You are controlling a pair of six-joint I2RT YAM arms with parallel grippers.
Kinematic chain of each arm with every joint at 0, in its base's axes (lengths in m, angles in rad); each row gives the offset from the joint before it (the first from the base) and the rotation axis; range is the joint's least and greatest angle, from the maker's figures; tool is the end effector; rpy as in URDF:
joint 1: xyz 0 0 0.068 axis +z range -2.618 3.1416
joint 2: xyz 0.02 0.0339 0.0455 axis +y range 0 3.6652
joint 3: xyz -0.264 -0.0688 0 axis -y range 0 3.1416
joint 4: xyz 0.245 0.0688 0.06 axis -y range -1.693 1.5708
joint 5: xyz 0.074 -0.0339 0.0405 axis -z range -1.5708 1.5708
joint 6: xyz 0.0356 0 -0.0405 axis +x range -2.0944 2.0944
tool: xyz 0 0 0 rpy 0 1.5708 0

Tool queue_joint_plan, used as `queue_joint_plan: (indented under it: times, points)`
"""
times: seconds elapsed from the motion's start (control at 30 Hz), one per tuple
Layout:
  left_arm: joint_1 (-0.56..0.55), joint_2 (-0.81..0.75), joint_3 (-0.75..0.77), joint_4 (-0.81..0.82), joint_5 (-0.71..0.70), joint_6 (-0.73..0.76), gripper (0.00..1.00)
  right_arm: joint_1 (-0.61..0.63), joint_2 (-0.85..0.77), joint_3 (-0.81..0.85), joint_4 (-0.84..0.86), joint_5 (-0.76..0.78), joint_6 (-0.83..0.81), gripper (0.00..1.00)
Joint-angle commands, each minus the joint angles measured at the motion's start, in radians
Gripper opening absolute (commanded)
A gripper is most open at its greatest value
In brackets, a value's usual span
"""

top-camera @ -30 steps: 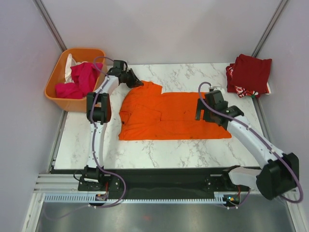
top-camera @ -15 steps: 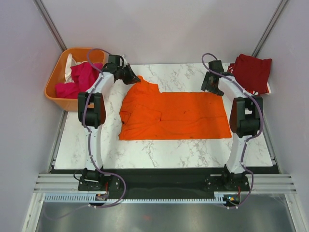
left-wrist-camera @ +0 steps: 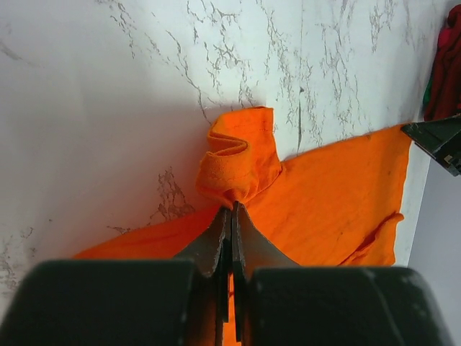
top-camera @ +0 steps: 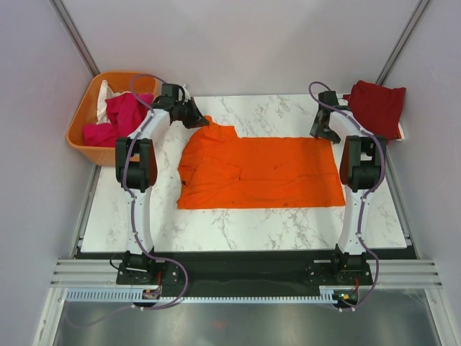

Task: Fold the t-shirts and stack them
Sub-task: Fold the tshirt

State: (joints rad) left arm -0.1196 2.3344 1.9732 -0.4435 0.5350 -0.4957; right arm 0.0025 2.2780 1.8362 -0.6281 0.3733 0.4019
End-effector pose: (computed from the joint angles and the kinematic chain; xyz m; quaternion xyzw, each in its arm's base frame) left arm 0.5196 -0.0807 0.1984 -0.0702 0.8972 -0.3428 0.2693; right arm 0.4901 -0.0118 0.1697 0.2339 0.9239 -0.1272 0.2747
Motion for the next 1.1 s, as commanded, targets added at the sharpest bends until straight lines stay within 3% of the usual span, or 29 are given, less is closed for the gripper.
queue_joint_plan:
  times: [0.0,0.2,0.23,0.33,0.53,0.8,1.07]
  points:
    - [0.001,-0.067,0.003,0.006,0.031,0.046,0.02,-0.033,0.031,0.038,-0.005,0.001,-0.006,0.73]
    - [0.000,-0.061,-0.002,0.008,0.034,0.052,0.02,-0.036,0.034,-0.028,0.048,-0.034,0.009,0.54]
    - [0.001,-0.061,-0.002,0.006,0.034,0.054,0.02,-0.036,0.034,-0.034,0.059,-0.039,0.009,0.42]
    - [0.001,-0.061,-0.002,0.008,0.033,0.062,0.02,-0.036,0.035,-0.019,0.059,-0.042,0.003,0.23]
    - [0.001,-0.082,0.026,-0.003,0.037,0.114,0.02,-0.036,0.003,0.023,0.038,-0.051,-0.015,0.03]
    - [0.000,-0.191,0.018,-0.032,0.031,0.175,0.02,-0.032,-0.153,-0.011,-0.004,-0.097,-0.038,0.00]
    - [-0.003,-0.329,-0.102,-0.066,0.037,0.218,0.02,-0.015,-0.334,-0.175,-0.005,-0.129,-0.037,0.00]
